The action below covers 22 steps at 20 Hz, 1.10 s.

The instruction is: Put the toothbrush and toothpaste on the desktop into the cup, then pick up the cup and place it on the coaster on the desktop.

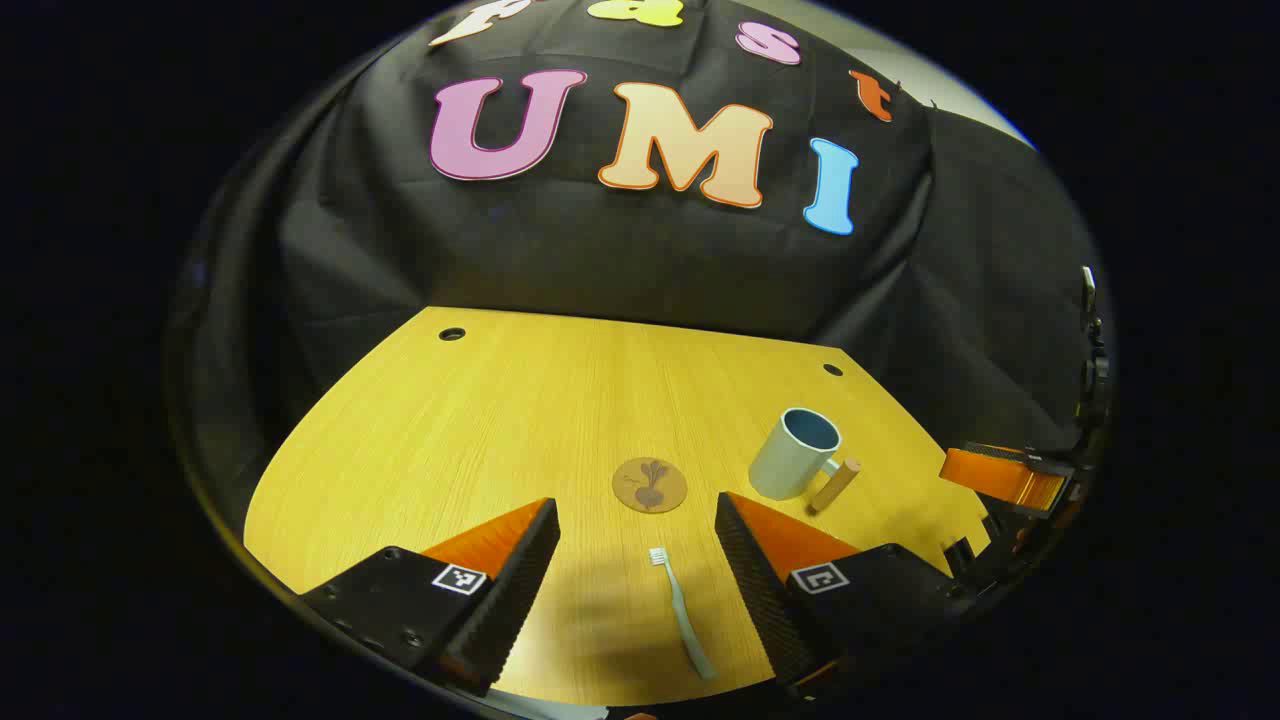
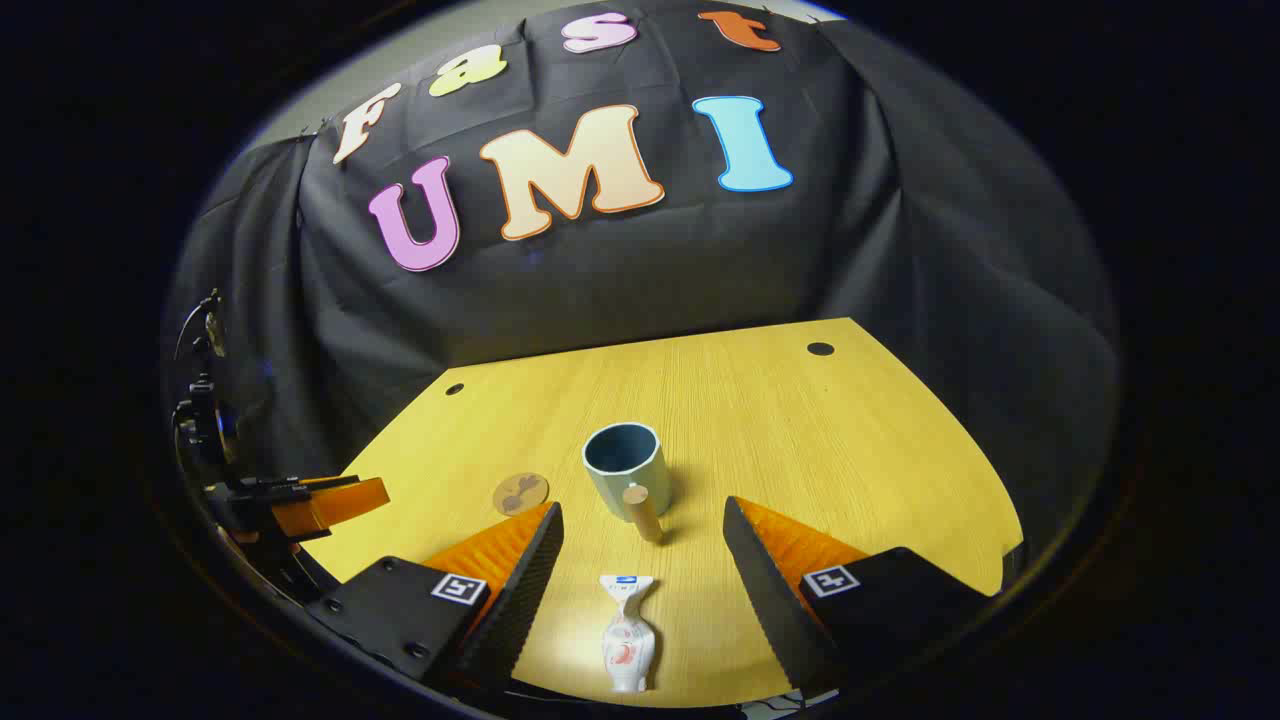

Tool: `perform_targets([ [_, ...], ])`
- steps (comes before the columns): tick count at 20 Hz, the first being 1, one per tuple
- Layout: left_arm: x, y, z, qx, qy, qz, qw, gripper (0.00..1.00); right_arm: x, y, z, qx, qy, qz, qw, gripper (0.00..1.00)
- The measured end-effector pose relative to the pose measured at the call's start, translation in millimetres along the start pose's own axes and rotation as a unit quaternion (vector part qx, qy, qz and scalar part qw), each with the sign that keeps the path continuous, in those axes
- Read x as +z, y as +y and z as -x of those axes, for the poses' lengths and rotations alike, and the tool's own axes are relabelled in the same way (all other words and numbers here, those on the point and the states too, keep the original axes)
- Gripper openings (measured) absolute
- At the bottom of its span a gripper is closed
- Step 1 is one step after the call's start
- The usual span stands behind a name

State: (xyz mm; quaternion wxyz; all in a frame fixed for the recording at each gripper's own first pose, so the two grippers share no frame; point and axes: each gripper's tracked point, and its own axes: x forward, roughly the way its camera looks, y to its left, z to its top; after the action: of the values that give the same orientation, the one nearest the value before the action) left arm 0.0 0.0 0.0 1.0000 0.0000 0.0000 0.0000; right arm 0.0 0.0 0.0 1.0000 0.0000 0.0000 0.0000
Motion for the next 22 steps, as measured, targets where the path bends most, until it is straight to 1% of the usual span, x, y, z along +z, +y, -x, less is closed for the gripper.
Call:
perform_targets([
  [4, 0, -3, -1, -0.005, 0.001, -0.002, 1.0, 0.94, -1, -1, -1, 0.0, 0.003, 0.003, 1.0, 0.95],
  [5, 1, -3, -1, -0.007, 0.0, -0.003, 1.0, 0.94, -2, -2, 0, 0.0, 0.005, 0.005, 1.0, 0.99],
  [6, 1, -3, -1, -0.008, -0.001, -0.004, 1.0, 0.94, -2, -2, 0, -0.002, 0.006, 0.006, 1.0, 0.95],
  [11, -1, -2, -2, -0.01, 0.001, -0.005, 1.0, 0.94, -7, -4, 2, -0.007, 0.01, 0.01, 1.0, 0.95],
  [12, -1, -2, -1, -0.01, 0.003, -0.004, 1.0, 0.94, -6, -4, 2, -0.008, 0.01, 0.011, 1.0, 0.99],
  [13, -2, -1, -1, -0.01, 0.005, -0.003, 1.0, 0.94, -7, -4, 2, -0.008, 0.012, 0.01, 1.0, 0.95],
  [14, -2, 0, -1, -0.01, 0.006, -0.004, 1.0, 0.94, -7, -4, 1, -0.008, 0.013, 0.01, 1.0, 0.99],
  [15, -2, 1, -1, -0.009, 0.007, -0.005, 1.0, 0.94, -8, -4, 2, -0.008, 0.014, 0.01, 1.0, 0.95],
  [17, -4, 5, 0, -0.007, 0.01, -0.006, 1.0, 0.94, -9, -4, 2, -0.009, 0.018, 0.011, 1.0, 0.95],
  [18, -6, 6, 0, -0.007, 0.011, -0.006, 1.0, 0.94, -11, -5, 1, -0.012, 0.023, 0.012, 1.0, 0.95],
  [19, -7, 7, 0, -0.006, 0.013, -0.006, 1.0, 0.94, -15, -5, 1, -0.015, 0.03, 0.012, 0.999, 0.99],
  [20, -9, 9, 1, -0.005, 0.015, -0.005, 1.0, 0.94, -17, -5, 0, -0.017, 0.036, 0.013, 0.999, 0.99],
  [21, -10, 12, 0, -0.003, 0.017, -0.004, 1.0, 0.94, -19, -5, -4, -0.02, 0.042, 0.015, 0.999, 0.95],
  [22, -12, 13, 0, -0.001, 0.018, -0.002, 1.0, 0.94, -22, -6, -7, -0.022, 0.049, 0.02, 0.998, 0.99],
])
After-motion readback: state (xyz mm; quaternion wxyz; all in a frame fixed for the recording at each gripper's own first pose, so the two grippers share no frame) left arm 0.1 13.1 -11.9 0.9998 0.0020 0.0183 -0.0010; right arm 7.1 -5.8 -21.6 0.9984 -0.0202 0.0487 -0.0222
